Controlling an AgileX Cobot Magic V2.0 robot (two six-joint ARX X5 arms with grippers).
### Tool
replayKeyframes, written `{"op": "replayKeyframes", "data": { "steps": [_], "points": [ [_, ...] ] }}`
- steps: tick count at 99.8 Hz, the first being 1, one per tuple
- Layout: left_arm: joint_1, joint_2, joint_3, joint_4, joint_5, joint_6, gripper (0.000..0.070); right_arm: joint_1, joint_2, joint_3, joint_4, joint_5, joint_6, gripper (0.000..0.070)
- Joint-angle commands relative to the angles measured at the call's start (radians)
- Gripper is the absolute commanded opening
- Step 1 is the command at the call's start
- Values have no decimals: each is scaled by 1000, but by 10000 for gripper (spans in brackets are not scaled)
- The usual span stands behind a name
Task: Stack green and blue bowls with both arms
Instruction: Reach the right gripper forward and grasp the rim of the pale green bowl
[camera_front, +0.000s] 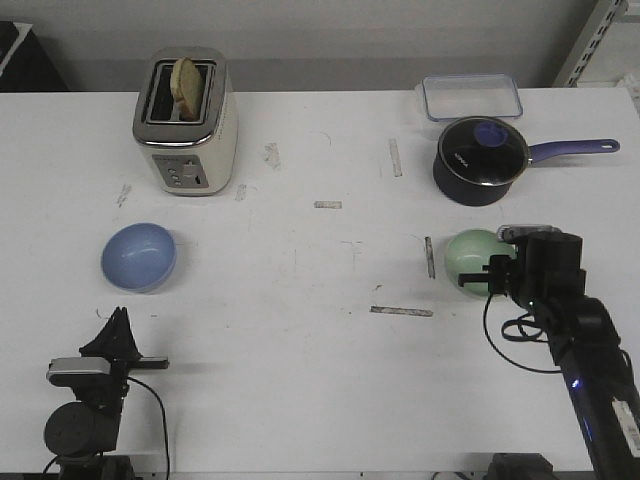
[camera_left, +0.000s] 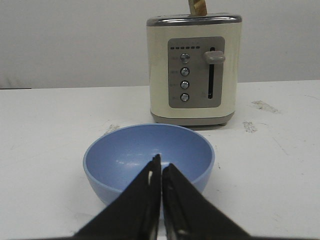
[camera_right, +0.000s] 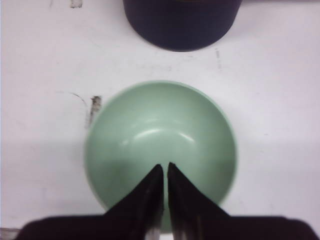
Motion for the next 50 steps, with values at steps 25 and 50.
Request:
{"op": "replayKeyframes", "data": {
  "steps": [25,50],
  "points": [
    [1,-2,-21,15,-2,12,1,-139,216,211,-110,-197,69,369],
    [1,-2,-21,15,-2,12,1,-231,327,283,-148,-222,63,451]
  ]
}}
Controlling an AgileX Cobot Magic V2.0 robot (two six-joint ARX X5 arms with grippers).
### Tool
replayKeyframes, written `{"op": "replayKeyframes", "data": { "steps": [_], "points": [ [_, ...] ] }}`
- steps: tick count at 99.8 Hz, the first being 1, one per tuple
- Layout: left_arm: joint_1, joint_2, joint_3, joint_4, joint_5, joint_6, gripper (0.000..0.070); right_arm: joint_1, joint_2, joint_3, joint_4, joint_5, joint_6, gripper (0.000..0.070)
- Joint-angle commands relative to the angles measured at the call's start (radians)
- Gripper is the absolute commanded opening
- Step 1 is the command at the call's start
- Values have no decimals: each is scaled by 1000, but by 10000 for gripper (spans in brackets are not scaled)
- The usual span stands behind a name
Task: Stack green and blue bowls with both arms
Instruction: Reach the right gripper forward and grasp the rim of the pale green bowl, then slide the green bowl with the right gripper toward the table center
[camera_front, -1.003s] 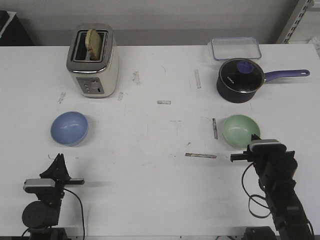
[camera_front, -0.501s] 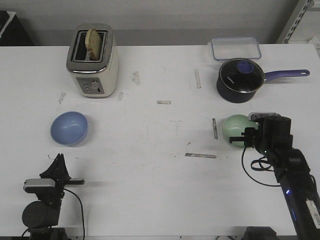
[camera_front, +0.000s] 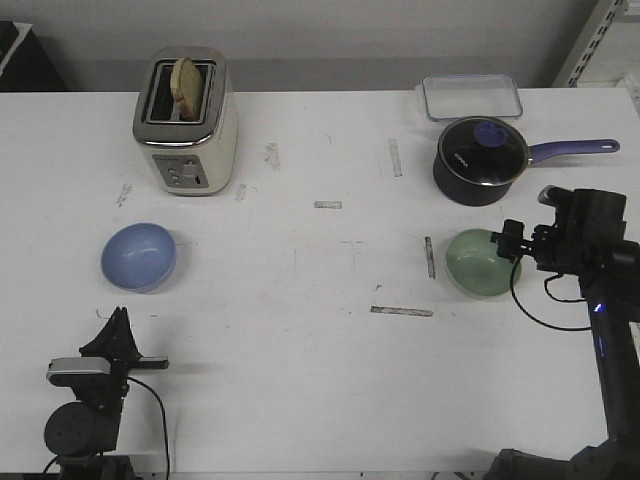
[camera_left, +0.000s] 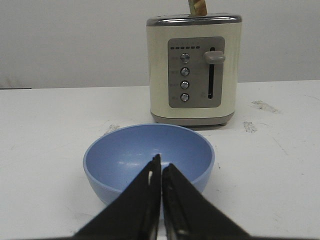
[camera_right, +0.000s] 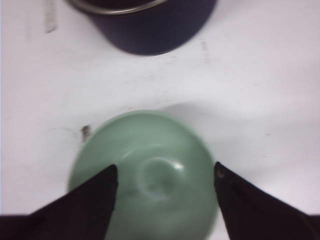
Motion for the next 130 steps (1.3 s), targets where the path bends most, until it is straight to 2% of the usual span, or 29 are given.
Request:
{"op": "replayKeyframes", "data": {
  "steps": [1,12,45,53,61,73,88,130],
  "points": [
    [1,-2,-21,15,-2,12,1,-14,37,19,-6,-6,4,451],
    [1,-2,-21,15,-2,12,1,-37,79,19,-20,-6,-2,502],
    [1,-2,-21,15,-2,12,1,-47,212,19,-36,-6,-28,489],
    [1,-2,-21,15,-2,12,1,-47,239,19,-39,-6,-28,438],
    [1,-2,-21,15,-2,12,1,-45,261,19,-39,-6,-29,352],
    [1,-2,-21,15,-2,12,1,-45,277,18,-38,-6,-29,212],
    [1,-2,-21,15,-2,12,1,-45,277,18,-39,-6,-38,3],
    [1,-2,-21,15,-2,12,1,20,135,19,-40,-7,-37,1]
  ]
}}
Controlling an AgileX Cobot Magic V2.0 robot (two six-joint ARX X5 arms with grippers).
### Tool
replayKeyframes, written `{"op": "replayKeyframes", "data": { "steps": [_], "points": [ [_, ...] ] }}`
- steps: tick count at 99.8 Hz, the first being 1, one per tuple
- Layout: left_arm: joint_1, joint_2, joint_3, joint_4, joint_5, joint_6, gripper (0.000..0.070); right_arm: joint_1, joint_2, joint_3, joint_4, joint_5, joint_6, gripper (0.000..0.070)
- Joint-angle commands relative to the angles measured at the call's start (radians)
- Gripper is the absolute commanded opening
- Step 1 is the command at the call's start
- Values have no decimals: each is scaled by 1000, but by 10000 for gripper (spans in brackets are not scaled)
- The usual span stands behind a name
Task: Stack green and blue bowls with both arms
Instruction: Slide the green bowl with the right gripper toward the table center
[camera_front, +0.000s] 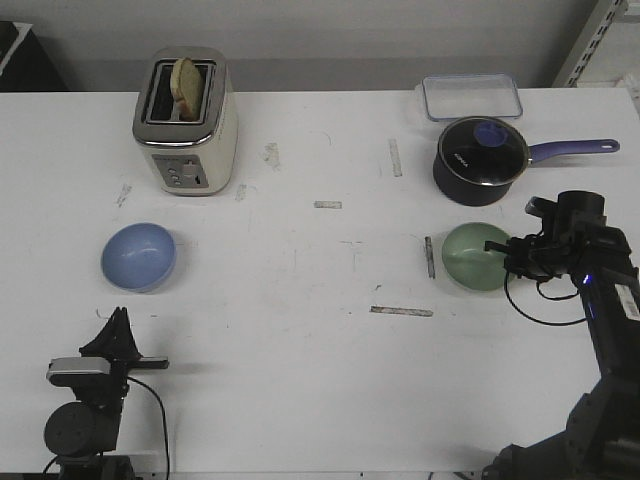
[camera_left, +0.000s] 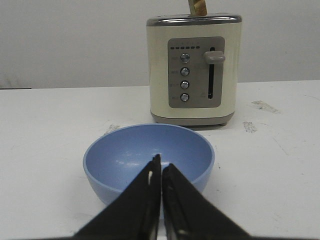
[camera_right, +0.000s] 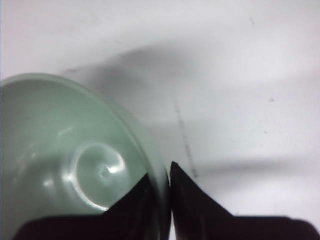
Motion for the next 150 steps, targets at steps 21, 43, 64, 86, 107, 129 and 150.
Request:
{"op": "replayKeyframes", "data": {
  "steps": [21,43,64,86,107,129,150],
  "points": [
    [1,-2,-21,15,-2,12,1,166,-42,19,33,-47,68,1],
    [1,-2,-21,15,-2,12,1,386,-34,19,106,-143,157,1],
    [1,-2,-21,15,-2,12,1,587,23,19,177,-142,324,2],
    [1,-2,-21,15,-2,12,1,708,109,19,224,-112,422,1],
    [1,-2,-21,15,-2,12,1,737,153,19,273,-37,475,2],
    [1,-2,-21,16,-2,12,1,737,163,19,276,28,513,4],
    [1,-2,-21,15,-2,12,1,737,169,19,269,34,513,52]
  ]
}}
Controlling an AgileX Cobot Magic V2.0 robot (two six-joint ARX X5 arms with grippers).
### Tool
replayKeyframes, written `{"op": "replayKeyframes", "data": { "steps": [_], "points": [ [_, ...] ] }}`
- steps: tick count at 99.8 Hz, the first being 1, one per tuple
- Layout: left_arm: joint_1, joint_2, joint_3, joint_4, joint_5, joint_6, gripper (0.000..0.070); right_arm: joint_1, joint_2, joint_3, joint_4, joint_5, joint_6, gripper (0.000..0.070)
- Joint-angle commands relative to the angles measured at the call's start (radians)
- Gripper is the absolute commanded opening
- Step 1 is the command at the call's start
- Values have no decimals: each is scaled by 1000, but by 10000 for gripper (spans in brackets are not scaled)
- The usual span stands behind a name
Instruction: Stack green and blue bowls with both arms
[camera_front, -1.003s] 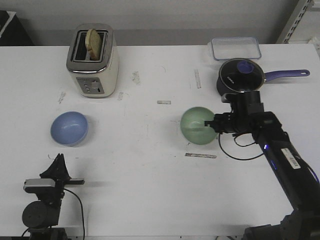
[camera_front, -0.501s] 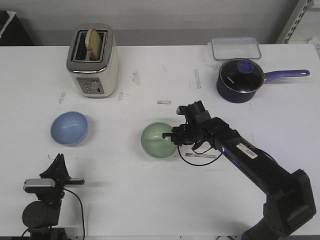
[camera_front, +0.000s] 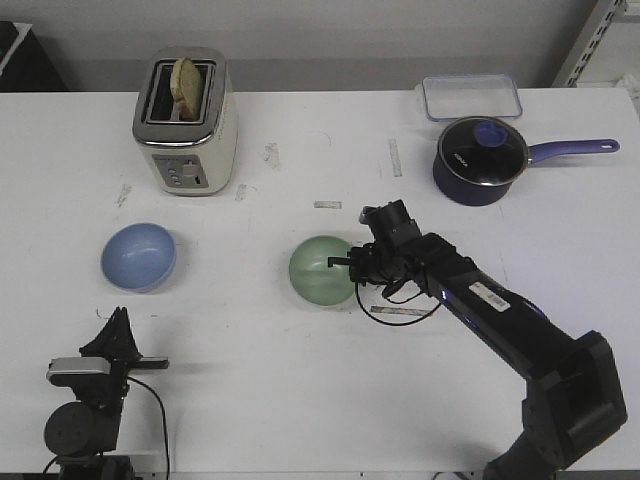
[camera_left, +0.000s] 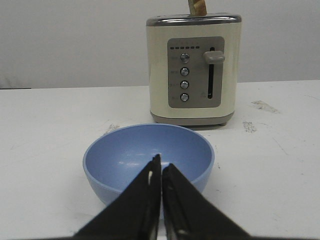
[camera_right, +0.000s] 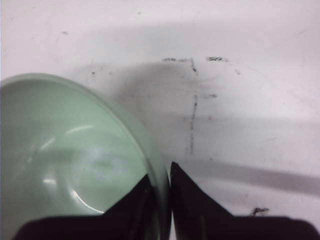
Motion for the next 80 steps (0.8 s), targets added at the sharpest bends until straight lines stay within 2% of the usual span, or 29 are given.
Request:
{"op": "replayKeyframes", "data": {
  "steps": [1,10,22,26,34,38,54,72,80],
  "points": [
    [1,-2,-21,15,-2,12,1,8,25,18,5,0,12,63],
    [1,-2,-21,15,-2,12,1,13,25,18,6,0,12,157],
    [1,-2,-21,15,-2,12,1,16,25,18,5,0,12,193],
    [1,-2,-21,15,-2,12,1,19,25,18,6,0,12,251],
    [1,-2,-21,15,-2,12,1,29,23,18,6,0,12,413],
    [1,-2,-21,15,-2,12,1,30,18,18,5,0,11,457],
    [1,-2,-21,15,-2,12,1,28,-35,18,1,3,-16,466],
    [1,-2,-21,15,-2,12,1,10,-110,18,-4,13,-163,465],
    [1,-2,-21,15,-2,12,1,-2,-140,17,-11,56,-225,463]
  ]
}}
